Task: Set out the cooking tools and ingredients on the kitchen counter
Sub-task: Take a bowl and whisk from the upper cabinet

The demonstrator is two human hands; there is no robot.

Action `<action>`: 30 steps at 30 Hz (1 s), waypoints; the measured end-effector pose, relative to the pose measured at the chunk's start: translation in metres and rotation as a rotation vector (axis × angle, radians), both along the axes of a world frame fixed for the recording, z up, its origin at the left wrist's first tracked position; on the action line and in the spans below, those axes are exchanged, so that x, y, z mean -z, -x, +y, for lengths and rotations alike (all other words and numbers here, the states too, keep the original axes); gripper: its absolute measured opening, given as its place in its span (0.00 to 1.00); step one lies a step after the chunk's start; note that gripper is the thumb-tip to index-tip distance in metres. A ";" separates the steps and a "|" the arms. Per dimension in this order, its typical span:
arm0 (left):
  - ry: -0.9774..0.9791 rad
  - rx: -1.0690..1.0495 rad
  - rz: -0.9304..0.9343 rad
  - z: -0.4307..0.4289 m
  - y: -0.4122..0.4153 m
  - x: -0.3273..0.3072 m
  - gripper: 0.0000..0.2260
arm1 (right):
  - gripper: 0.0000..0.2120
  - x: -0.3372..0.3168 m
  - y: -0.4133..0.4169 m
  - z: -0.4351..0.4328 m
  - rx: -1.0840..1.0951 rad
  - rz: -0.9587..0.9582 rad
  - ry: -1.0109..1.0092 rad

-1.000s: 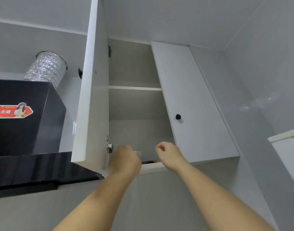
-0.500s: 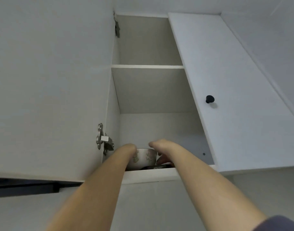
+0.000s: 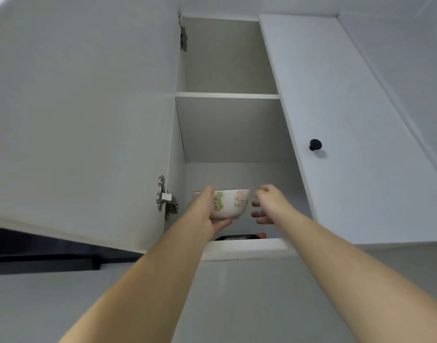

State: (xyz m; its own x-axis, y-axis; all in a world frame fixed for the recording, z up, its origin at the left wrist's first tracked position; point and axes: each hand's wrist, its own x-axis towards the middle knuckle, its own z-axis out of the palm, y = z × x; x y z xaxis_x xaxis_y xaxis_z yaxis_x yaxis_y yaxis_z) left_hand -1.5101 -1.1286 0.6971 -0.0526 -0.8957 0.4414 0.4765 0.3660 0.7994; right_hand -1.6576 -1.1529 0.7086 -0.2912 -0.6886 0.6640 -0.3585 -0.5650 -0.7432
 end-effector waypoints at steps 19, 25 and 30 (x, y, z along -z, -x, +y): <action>0.172 0.193 0.154 0.083 -0.016 0.056 0.18 | 0.18 0.050 0.010 0.059 0.671 0.494 0.192; 0.083 0.252 0.103 0.173 -0.048 0.115 0.12 | 0.15 0.119 -0.018 0.150 0.542 0.348 0.372; -0.001 0.302 0.061 0.260 -0.108 0.177 0.09 | 0.15 0.197 -0.059 0.238 0.341 0.108 0.314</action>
